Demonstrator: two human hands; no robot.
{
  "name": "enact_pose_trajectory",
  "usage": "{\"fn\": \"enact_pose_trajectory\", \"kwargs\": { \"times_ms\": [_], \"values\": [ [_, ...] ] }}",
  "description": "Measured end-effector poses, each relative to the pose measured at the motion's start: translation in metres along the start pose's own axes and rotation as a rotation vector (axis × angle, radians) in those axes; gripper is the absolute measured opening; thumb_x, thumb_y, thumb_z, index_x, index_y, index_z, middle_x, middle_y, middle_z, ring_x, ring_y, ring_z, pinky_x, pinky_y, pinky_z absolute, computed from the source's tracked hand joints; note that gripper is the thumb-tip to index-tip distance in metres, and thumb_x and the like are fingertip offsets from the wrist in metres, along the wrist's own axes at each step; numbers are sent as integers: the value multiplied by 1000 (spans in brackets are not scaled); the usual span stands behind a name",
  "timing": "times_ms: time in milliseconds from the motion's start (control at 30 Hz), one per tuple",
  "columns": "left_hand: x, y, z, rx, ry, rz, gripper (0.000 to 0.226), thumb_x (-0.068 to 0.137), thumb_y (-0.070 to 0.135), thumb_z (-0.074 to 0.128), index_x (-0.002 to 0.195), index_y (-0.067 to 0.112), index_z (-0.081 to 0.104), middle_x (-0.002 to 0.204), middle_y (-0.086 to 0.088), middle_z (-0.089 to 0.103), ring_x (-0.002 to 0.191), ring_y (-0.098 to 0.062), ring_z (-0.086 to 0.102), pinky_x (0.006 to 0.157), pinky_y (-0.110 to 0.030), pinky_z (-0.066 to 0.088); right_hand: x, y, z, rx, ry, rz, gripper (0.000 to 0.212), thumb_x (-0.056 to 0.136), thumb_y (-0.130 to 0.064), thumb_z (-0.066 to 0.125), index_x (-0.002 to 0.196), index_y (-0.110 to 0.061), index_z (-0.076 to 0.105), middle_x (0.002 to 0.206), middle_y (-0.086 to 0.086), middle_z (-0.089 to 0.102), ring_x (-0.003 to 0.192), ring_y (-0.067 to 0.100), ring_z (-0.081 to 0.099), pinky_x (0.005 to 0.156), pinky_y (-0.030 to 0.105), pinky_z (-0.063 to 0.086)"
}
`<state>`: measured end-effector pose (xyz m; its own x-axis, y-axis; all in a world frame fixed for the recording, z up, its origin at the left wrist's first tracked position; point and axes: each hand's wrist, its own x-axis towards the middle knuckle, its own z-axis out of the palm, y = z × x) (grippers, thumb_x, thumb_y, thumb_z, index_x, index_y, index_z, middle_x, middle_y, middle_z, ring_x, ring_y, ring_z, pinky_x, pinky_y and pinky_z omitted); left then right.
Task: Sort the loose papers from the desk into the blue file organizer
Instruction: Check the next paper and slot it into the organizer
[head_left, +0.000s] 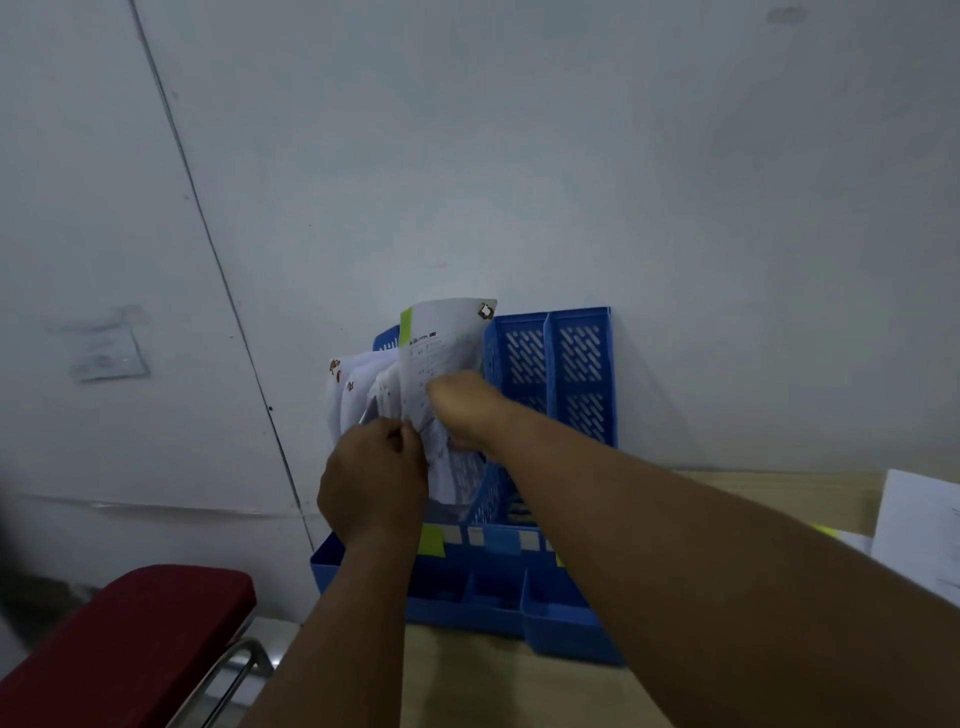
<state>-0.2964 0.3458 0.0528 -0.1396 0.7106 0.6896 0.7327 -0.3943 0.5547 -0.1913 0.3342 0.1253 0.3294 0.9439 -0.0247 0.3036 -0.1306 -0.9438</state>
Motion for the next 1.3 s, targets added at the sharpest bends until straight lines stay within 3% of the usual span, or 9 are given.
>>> {"fn": "enact_pose_trajectory", "kwargs": {
  "times_ms": [100,233,367,700,767,900,1000,1133,1300],
  "values": [
    [1,-8,3,47,-52,26,31,94,26,58,67,20,71,69,3,56,53,-8,46,46,-18,24,1,9,17,269,-80,198,42,106,-38,32,133,-10,46,138,18,51,121,37,51,105,50,46],
    [-1,-19,6,88,-129,22,35,94,25,57,61,20,67,62,2,54,49,-6,45,44,-19,23,18,12,25,421,-21,201,43,108,-37,31,118,-3,57,134,19,55,100,34,57,93,39,42],
    [-2,-25,7,76,-120,23,31,93,27,55,66,22,70,66,3,57,54,-7,48,45,-20,27,23,26,38,460,-92,316,69,105,-53,27,153,-4,30,154,20,40,139,34,41,110,47,32],
    [-7,-29,19,-142,5,48,5,97,20,62,97,15,62,88,0,63,75,-11,56,58,-17,39,38,39,53,428,-207,401,83,99,-66,30,156,-6,27,158,17,37,145,30,36,122,46,25],
    [-8,-25,17,-191,18,20,15,96,18,64,95,17,48,86,-1,59,74,-13,55,53,-15,39,55,48,57,384,-195,412,83,92,-70,34,149,-9,39,152,15,45,139,30,44,117,46,33],
    [-7,-25,15,-172,8,11,29,94,18,68,77,15,44,75,-3,57,66,-13,53,50,-17,33,49,43,54,280,-196,387,34,88,-50,40,84,-17,47,102,11,55,86,27,53,110,46,39],
    [-10,-22,9,-170,-9,19,31,89,19,71,72,16,46,71,1,52,62,-15,50,50,-20,33,22,26,42,232,-128,331,18,103,-18,38,99,-7,51,121,17,53,112,34,54,104,50,45],
    [-26,-9,-5,-174,-20,18,28,85,29,74,76,18,50,73,4,52,62,-11,46,50,-22,26,1,36,29,143,-24,216,53,99,-40,46,135,-2,50,127,15,59,111,34,59,92,45,53],
    [-47,12,-16,-195,-118,32,24,86,40,75,87,23,58,87,3,59,74,-16,54,51,-26,35,-53,53,-10,-106,84,-53,41,99,-33,54,72,-2,58,66,11,58,65,24,58,67,32,51]
  ]
}}
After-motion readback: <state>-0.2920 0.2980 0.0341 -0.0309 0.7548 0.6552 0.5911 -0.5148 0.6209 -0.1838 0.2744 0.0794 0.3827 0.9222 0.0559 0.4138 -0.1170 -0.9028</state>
